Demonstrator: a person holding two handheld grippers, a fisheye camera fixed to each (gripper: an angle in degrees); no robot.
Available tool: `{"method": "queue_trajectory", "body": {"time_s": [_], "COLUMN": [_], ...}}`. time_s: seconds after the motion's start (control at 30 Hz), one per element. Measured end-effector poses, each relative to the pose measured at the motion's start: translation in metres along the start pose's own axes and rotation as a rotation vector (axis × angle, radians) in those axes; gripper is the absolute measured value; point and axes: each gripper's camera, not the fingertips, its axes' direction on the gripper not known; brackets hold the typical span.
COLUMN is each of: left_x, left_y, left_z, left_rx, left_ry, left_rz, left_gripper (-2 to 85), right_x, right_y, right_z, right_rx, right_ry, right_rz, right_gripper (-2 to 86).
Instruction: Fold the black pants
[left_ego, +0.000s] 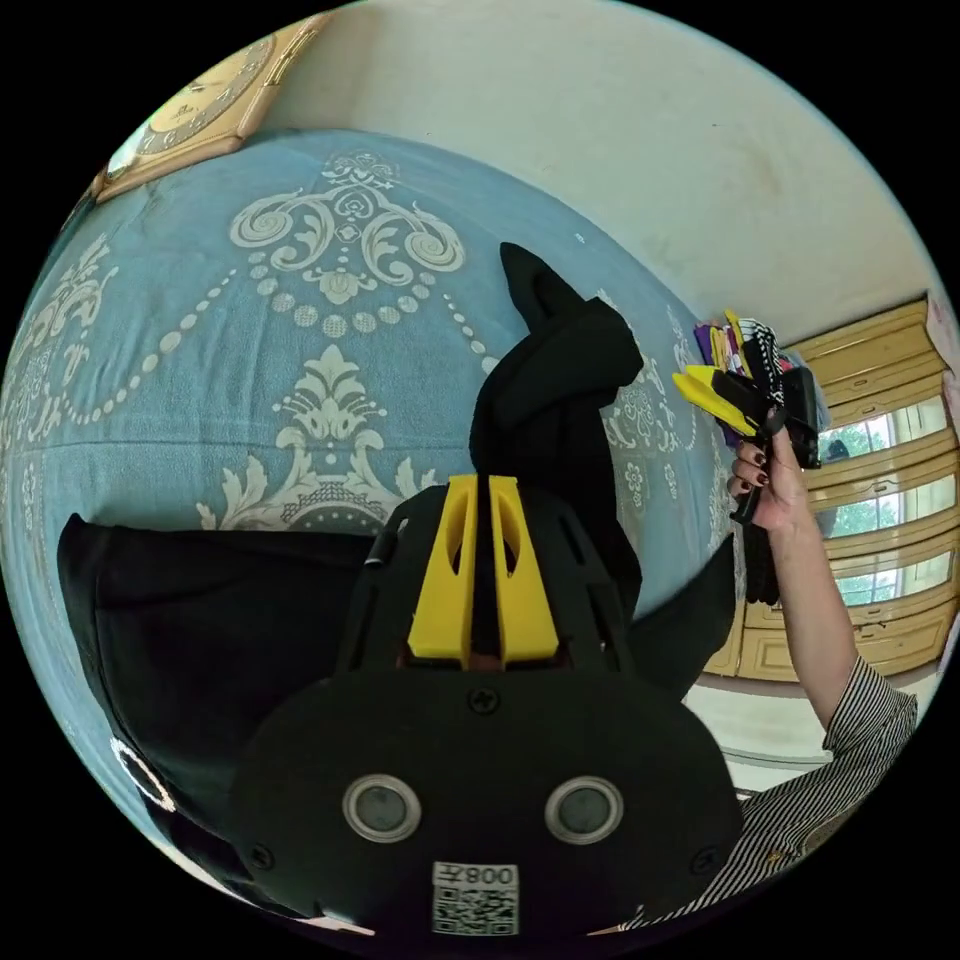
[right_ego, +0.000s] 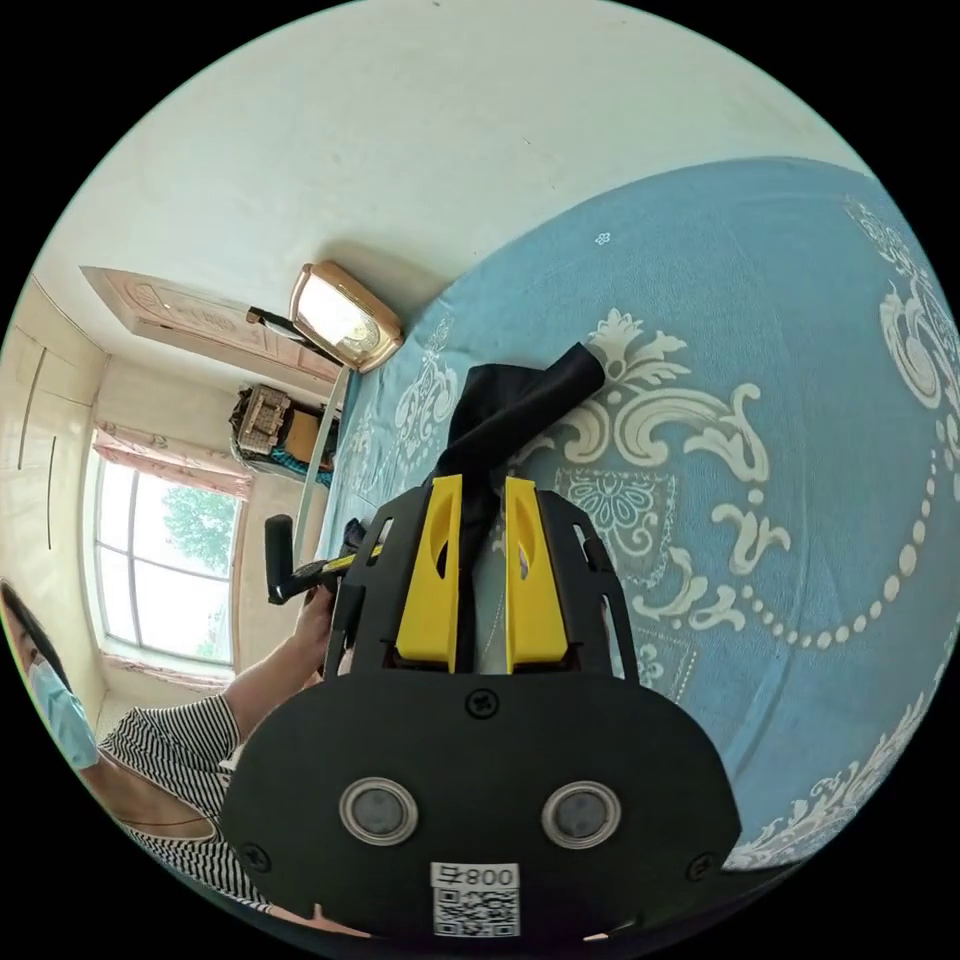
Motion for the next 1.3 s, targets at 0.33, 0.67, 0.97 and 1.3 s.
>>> {"method": "queue_trajectory", "body": {"time_s": [0.33,0.67,0.97,1.3], "left_x": [0.094,0.125,0.16,0.22], "left_y": [-0.007,-0.03,-0.027,-0.103], "left_z": [-0.012,-0.029,-0.109,-0.16], "left_rx": [0.017,-0.014,0.112,0.265], "left_ry": [0.071,0.09,0.086,0.131], "left_rz": [0.299,0.313,0.431,0.6], "left_gripper": [1.4,1.3,1.4,1.7], "right_x": [-0.02,-0.008,-0.064,-0.143], "right_y": [-0.067,-0.076,0.033,0.132], "right_z": [0.019,0.036,-0.119,-0.298], "right_rx": [-0.046,-0.058,0.286,0.622], "right_ry": [0.26,0.089,-0.177,0.136], "right_rz": [0.049,0.172,-0.032,-0.111], "right_gripper": [8.5,3.4,0.6,0.7]}}
